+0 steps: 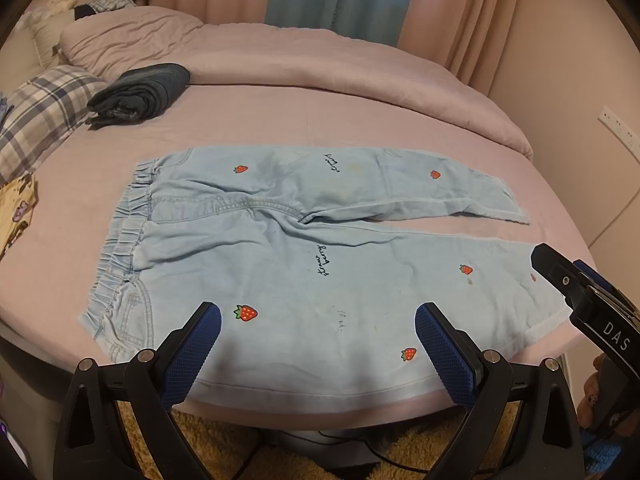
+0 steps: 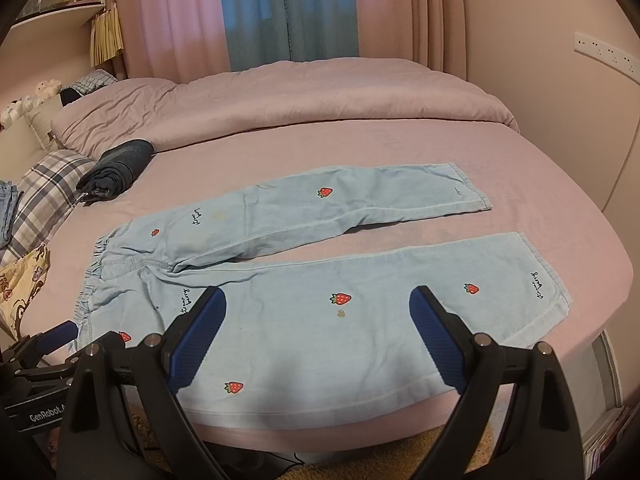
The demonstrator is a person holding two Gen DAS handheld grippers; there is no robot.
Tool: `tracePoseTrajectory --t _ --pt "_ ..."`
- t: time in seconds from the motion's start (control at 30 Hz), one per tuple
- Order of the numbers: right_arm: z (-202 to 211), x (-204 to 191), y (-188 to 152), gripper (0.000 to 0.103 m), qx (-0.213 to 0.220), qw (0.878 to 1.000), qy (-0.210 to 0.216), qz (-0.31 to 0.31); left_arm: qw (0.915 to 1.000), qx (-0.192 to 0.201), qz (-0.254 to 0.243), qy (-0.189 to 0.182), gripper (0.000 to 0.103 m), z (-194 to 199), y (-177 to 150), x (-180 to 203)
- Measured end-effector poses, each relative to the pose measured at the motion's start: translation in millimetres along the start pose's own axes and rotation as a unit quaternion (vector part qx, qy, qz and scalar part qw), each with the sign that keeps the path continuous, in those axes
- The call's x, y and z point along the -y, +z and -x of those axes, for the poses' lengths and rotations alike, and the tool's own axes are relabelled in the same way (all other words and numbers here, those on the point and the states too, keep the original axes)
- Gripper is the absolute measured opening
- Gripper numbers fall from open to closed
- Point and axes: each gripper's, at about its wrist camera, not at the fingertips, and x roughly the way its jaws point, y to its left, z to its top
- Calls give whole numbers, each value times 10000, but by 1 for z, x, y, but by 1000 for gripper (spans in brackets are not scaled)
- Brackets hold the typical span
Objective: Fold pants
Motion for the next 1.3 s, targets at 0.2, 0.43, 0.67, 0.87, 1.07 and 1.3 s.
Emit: tracePoseTrajectory --t 0.2,0.43,0.67,0.87,1.07,1.3 --pt "-2 8 0 94 -70 9999 4 -142 9999 -38 100 -23 98 -5 2 -6" --pt "-5 68 -2 94 -165 9965 -521 -634 9984 -66 489 291 97 -20 17 -63" --pt "-16 188 -24 94 -412 9709 -1827 -1493 9881 -164 1285 834 97 -32 27 -159" --pt "-39 271 -33 89 -687 9548 -1966 -2123 9817 -520 1470 1091 97 -55 13 -196" --pt "-73 285 -39 83 -1093 9553 -1759 -2108 9835 -886 1140 1093 75 -74 -4 -185" --pt "-82 273 -24 14 -688 9678 -1734 -1688 9795 -777 1573 994 29 -46 -7 -182"
